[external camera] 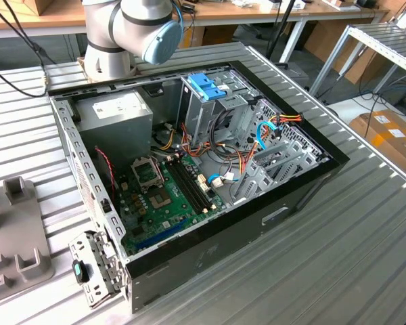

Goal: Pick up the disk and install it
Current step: 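Pick up the disk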

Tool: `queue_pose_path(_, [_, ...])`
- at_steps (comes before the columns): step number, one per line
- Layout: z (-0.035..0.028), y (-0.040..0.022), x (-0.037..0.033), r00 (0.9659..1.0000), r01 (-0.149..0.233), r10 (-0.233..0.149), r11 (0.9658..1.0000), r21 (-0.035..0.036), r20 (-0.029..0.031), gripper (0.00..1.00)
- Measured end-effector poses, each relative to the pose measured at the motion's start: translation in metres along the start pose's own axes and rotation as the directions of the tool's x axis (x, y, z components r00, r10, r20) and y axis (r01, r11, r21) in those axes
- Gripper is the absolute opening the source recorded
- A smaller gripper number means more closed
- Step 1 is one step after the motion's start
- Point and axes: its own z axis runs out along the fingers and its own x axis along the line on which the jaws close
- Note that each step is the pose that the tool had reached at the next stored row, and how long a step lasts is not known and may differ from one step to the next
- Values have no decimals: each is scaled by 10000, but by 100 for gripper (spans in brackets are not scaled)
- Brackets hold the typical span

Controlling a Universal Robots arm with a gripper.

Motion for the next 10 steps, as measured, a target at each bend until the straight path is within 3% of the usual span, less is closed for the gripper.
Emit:
queue_pose_path(1, [-71, -3, 0, 10000, 0, 0, 10000, 1, 1, 35])
queue_pose_path(8, [-381, -14, 0, 10000, 0, 0, 10000, 0, 0, 35])
queue_pose_path(10, [-544, -20, 1, 10000, 0, 0, 10000, 1, 1, 35])
